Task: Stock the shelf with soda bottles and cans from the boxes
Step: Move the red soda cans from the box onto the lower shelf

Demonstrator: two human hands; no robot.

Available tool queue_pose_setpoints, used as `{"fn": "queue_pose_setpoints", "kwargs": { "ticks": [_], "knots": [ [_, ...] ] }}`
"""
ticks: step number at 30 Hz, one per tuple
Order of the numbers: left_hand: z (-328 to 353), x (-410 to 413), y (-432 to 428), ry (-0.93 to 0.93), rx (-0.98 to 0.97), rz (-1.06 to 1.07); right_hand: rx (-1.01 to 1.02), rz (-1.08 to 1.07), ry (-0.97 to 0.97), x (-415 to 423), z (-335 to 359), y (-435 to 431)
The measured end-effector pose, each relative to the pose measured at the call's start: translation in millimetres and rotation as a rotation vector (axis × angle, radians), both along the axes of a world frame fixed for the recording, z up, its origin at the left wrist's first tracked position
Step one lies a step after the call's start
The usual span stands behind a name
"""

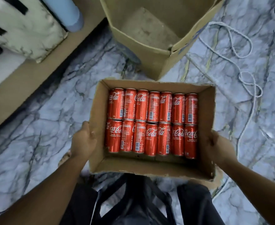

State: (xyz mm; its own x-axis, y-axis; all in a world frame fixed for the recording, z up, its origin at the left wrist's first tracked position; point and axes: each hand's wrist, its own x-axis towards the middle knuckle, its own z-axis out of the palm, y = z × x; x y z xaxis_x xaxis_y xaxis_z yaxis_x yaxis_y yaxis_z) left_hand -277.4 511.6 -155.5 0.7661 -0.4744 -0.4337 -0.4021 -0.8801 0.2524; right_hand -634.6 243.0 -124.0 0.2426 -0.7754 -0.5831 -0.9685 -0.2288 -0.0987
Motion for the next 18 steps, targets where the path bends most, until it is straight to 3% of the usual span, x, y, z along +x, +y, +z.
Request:
{"fn": "queue_pose_setpoints", "kwargs": {
  "ticks": [18],
  "knots": [
    [7,117,219,0.138,0.060,0.664,-0.029,0.504,0.034,318,-10,73]
  ]
}}
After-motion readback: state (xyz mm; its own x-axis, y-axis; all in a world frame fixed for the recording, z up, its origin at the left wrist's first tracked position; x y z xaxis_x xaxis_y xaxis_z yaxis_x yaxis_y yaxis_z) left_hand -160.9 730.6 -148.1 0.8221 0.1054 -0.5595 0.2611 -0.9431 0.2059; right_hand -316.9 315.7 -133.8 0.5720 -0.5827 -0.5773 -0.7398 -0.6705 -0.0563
